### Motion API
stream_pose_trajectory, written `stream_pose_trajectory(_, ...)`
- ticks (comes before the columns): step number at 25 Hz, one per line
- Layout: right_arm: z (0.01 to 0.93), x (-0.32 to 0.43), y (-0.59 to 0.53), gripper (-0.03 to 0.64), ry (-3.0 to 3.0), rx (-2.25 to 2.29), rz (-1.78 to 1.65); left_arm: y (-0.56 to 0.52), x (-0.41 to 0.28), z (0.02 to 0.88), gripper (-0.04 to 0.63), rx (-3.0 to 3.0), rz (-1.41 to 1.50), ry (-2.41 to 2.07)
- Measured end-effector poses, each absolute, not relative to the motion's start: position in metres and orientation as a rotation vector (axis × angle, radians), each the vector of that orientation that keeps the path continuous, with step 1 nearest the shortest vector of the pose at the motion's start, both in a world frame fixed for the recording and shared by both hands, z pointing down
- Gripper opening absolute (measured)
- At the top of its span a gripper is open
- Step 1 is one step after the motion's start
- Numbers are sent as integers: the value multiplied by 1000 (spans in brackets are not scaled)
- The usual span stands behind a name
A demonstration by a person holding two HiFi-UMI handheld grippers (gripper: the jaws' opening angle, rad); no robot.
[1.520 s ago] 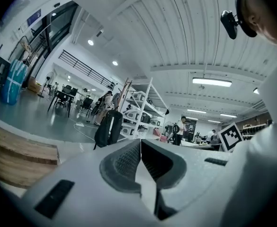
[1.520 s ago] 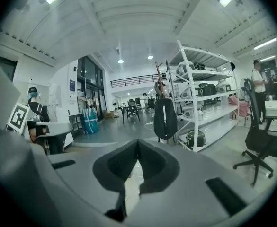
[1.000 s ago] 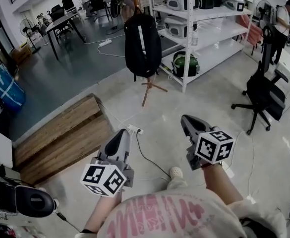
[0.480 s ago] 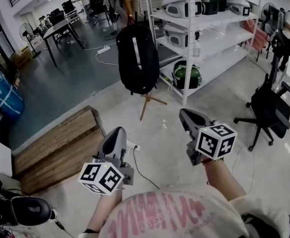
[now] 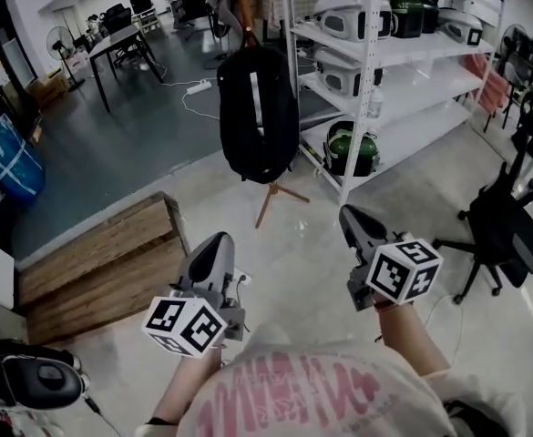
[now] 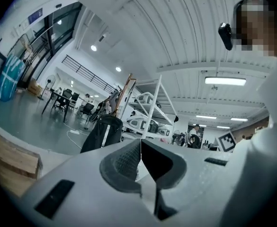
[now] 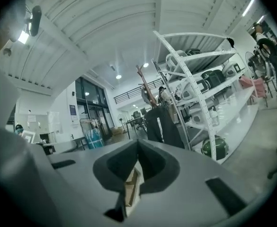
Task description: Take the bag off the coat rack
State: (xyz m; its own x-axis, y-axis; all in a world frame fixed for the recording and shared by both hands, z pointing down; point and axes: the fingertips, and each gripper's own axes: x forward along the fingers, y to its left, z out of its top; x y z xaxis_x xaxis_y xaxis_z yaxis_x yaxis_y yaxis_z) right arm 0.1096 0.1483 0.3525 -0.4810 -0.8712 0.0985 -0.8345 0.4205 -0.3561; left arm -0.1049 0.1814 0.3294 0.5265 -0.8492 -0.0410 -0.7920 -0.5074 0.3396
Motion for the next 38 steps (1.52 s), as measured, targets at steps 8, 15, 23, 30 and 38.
stream_pose_trajectory(8,378,119,105,5,2527,-1555,-631,127,-96,348,5,2439,-315,-1309)
stream_pose_trajectory(15,389,120,23,5,2518,-1667,-658,36,-107,353,5,2424,-292,-1279)
stream_pose_trajectory(23,361,102,-75,5,2446,-1693,-620,-68,-134,324,5,2485,-297,-1255)
stream_pose_trajectory(30,350,83,-139,5,2397,-1713,-561,-136,-159,316,5,2527,-317,-1221)
stream_pose_trajectory(38,383,57,-174,5,2429,-1756,-651,-176,-178,331,5,2509,-309,-1194)
